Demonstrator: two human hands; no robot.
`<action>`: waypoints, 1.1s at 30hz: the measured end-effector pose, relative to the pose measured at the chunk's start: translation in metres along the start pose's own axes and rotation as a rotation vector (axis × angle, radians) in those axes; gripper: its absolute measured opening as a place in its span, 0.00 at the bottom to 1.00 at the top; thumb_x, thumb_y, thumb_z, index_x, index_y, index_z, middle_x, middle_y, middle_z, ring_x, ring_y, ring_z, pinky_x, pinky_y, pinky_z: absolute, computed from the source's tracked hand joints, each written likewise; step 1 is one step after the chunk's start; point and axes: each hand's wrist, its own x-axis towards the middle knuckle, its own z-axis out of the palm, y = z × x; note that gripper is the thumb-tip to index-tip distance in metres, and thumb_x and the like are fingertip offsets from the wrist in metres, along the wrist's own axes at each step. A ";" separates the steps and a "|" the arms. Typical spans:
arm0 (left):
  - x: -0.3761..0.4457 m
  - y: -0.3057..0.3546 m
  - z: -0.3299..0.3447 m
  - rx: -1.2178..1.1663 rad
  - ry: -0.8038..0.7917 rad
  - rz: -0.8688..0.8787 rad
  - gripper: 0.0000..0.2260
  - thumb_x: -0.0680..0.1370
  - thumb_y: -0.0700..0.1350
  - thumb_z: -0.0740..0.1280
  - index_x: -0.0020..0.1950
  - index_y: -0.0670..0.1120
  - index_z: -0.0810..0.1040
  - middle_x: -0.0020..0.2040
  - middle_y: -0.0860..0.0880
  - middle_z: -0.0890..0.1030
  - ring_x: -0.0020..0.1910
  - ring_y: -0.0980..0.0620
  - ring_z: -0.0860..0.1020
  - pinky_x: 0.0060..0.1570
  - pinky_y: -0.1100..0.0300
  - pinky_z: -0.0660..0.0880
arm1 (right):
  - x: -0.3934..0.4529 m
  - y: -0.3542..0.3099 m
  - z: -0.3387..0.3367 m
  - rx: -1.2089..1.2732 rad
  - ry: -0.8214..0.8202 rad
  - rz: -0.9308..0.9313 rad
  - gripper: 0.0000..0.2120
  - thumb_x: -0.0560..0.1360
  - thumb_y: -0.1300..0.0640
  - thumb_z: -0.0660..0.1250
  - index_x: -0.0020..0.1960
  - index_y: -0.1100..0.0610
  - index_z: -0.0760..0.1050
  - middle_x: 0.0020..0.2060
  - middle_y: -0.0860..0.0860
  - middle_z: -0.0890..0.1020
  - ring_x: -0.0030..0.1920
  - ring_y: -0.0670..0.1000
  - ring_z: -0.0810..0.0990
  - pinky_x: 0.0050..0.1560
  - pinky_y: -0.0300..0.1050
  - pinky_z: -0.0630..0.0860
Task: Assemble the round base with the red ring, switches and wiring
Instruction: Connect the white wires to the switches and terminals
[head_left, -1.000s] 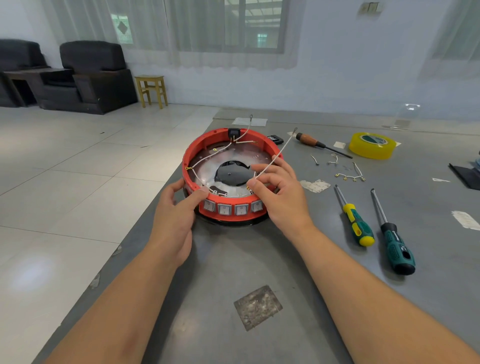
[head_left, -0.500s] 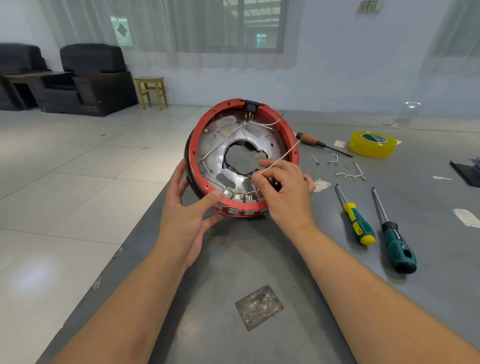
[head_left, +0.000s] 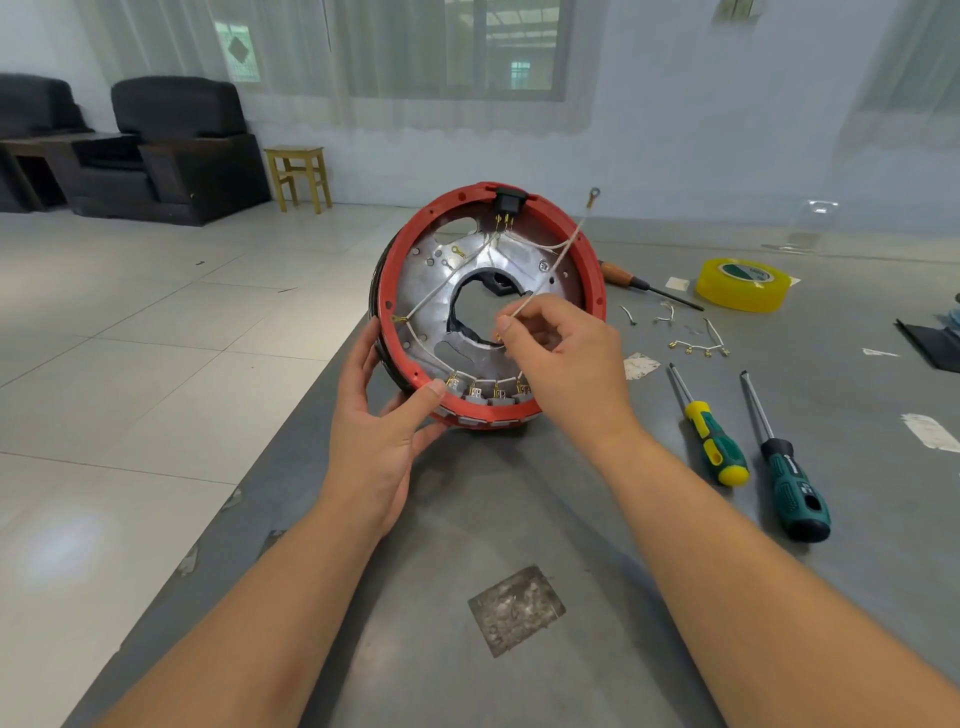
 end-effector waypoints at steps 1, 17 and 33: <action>0.000 -0.001 0.000 -0.001 -0.005 0.000 0.37 0.70 0.37 0.80 0.74 0.62 0.74 0.74 0.59 0.74 0.63 0.48 0.84 0.51 0.39 0.84 | -0.001 0.000 0.001 0.031 -0.027 0.029 0.05 0.76 0.58 0.73 0.46 0.48 0.83 0.38 0.44 0.85 0.40 0.45 0.85 0.47 0.43 0.82; 0.004 -0.008 -0.004 -0.057 -0.009 -0.157 0.37 0.74 0.28 0.76 0.76 0.56 0.72 0.70 0.43 0.79 0.64 0.39 0.83 0.54 0.37 0.83 | 0.008 0.008 0.000 0.017 -0.312 0.235 0.09 0.73 0.63 0.75 0.44 0.49 0.82 0.36 0.51 0.86 0.39 0.54 0.87 0.44 0.46 0.83; 0.004 -0.008 -0.005 -0.047 -0.019 -0.170 0.38 0.72 0.29 0.78 0.75 0.56 0.72 0.69 0.45 0.80 0.62 0.42 0.84 0.53 0.39 0.84 | 0.006 0.006 0.004 -0.113 -0.382 0.175 0.08 0.73 0.61 0.75 0.46 0.50 0.80 0.38 0.47 0.86 0.39 0.44 0.85 0.46 0.40 0.80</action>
